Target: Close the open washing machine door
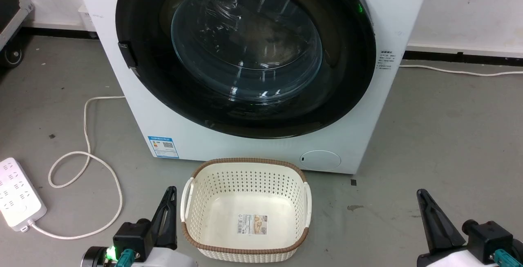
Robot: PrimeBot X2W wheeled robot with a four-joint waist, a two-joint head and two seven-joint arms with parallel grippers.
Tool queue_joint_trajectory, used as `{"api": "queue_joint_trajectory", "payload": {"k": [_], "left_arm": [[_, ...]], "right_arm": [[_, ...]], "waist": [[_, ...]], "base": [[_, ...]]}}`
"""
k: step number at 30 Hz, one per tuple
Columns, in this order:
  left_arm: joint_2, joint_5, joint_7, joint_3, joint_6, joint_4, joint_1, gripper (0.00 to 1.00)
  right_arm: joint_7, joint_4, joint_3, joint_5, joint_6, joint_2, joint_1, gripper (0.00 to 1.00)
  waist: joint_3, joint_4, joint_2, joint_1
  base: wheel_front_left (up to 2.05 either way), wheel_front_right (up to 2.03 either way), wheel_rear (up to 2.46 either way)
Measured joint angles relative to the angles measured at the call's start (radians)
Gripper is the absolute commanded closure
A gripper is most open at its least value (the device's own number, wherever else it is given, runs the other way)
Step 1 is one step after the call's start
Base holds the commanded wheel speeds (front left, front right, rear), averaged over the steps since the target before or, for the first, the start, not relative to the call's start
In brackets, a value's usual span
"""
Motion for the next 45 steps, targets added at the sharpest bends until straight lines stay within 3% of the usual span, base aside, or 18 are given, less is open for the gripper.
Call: {"api": "queue_joint_trajectory", "payload": {"k": [45], "left_arm": [[0.0,0.054,0.106,0.043,0.006,-0.04,-0.016,1.0]], "right_arm": [[0.108,-0.026,0.032,-0.035,0.0,0.008,-0.041,1.0]], "waist": [[-0.004,-0.002,0.0,0.0]], "base": [[0.0,0.0,0.0]]}}
